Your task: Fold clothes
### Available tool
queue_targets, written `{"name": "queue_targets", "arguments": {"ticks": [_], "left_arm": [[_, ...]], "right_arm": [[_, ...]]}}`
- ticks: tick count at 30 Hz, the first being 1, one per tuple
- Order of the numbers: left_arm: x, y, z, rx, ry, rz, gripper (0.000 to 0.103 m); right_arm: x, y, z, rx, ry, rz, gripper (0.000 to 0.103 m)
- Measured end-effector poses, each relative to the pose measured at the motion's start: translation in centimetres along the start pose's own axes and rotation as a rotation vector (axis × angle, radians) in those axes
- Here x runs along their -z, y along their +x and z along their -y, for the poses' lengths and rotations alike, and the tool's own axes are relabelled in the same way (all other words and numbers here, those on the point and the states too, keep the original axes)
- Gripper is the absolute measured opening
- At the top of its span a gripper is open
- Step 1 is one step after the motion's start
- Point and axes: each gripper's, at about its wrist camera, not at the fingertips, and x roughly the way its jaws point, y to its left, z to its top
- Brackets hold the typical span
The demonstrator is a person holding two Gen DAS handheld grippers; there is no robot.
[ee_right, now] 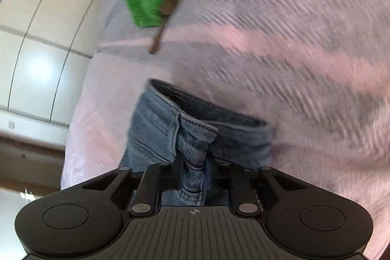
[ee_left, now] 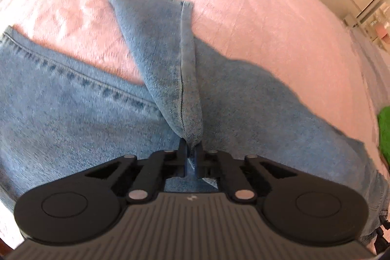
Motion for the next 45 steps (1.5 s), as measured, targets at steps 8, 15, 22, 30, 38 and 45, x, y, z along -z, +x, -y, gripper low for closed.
{"name": "queue_targets", "arguments": {"ticks": [8,15,22,30,38,45], "left_arm": [[5.2,-5.0,-0.4,-0.066,0.156,0.056,0.003],[7.9,-6.5,-0.4,-0.093,0.161,0.108,0.003],[8.6,-4.7,0.2,-0.194,0.241,0.033,0.021],[6.3,-7.3,2.6,-0.338,0.480,0.127,0.048],[-2.9,2.2,6.6,-0.392,0.639,0.147,0.056],[-7.3,6.7,3.7,-0.384,0.505,0.057,0.021]], "right_arm": [[1.2,-2.5,1.4,0.069,-0.070,-0.027,0.013],[1.3,-3.7,1.8,0.056,-0.075,-0.002,0.013],[1.5,-2.3,2.8,0.101,-0.007,-0.012,0.013],[1.6,-2.0,2.7,0.118,0.001,-0.013,0.015],[2.0,-1.4,2.4,0.148,0.008,0.004,0.016],[2.0,-1.4,2.2,0.157,-0.004,0.000,0.016]]}}
